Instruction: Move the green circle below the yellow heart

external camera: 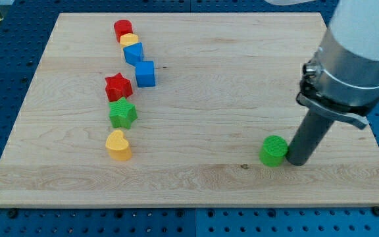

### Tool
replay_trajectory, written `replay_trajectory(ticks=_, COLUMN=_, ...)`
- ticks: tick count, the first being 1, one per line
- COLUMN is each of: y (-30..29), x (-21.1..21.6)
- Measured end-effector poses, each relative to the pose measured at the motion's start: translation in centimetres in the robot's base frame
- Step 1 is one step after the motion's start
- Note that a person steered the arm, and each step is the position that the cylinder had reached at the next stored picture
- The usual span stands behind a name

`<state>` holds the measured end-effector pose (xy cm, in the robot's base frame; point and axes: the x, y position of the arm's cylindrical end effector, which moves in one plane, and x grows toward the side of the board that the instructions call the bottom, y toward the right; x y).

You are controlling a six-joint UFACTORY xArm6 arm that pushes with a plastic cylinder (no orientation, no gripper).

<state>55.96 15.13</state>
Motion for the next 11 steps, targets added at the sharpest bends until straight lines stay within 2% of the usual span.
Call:
replay_trajectory(ticks=4, y=-1.3, x=-2.4)
replay_trajectory(ticks=11, y=-11.7, x=-0.1)
